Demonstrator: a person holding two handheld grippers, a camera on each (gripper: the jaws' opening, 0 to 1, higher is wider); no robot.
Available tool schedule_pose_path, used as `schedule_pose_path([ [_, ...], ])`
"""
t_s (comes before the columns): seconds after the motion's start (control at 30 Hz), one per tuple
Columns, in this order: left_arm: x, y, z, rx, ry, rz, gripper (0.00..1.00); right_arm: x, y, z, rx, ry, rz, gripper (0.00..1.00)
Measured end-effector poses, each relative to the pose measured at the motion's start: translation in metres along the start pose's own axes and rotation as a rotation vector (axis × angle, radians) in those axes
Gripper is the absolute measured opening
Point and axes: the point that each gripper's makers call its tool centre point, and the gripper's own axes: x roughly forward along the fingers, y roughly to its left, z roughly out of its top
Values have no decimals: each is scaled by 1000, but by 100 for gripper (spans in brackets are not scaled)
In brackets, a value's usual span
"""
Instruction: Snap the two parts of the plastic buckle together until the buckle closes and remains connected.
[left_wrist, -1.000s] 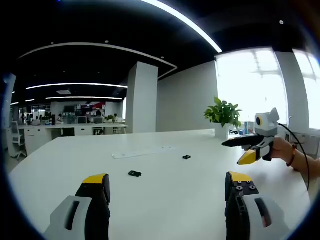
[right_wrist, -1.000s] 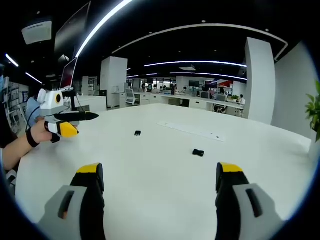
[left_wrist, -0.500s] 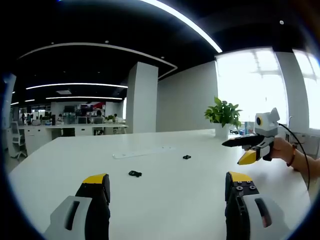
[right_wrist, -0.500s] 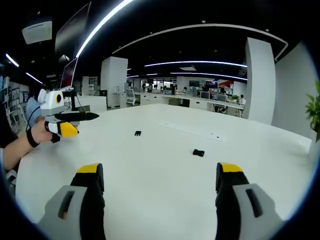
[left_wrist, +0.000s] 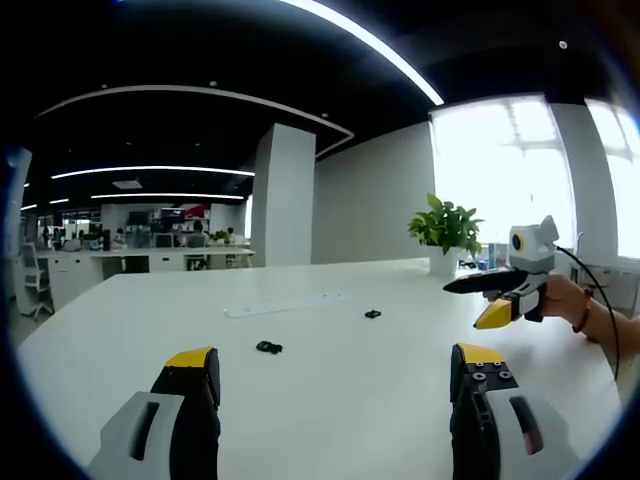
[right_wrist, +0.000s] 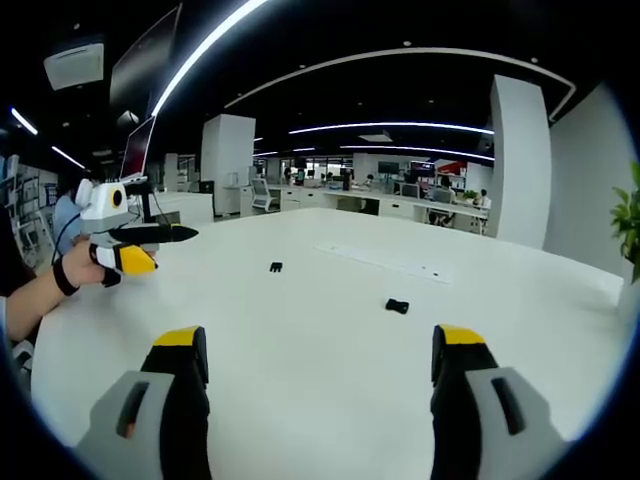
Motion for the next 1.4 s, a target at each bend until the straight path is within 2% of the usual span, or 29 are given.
schedule_pose_path([
  [0.27, 0, -2, 4, 4, -11, -7, 97, 2, -2, -3, 7, 10, 0, 93],
  [0.9, -1, -7, 5, -9, -17, -16, 97, 0, -6, 1, 13, -3, -4, 92],
  [1.17, 0, -10, 5, -5, -18, -13, 97, -2, -10, 8, 27, -39, -11, 92],
  [1.3, 7, -9, -1, 21, 7, -17, 97, 2, -11, 5, 25, -27, -11, 90],
  [1.4, 9, -8, -1, 21, 8, -18, 97, 3, -14, 7, 30, -42, -19, 90],
])
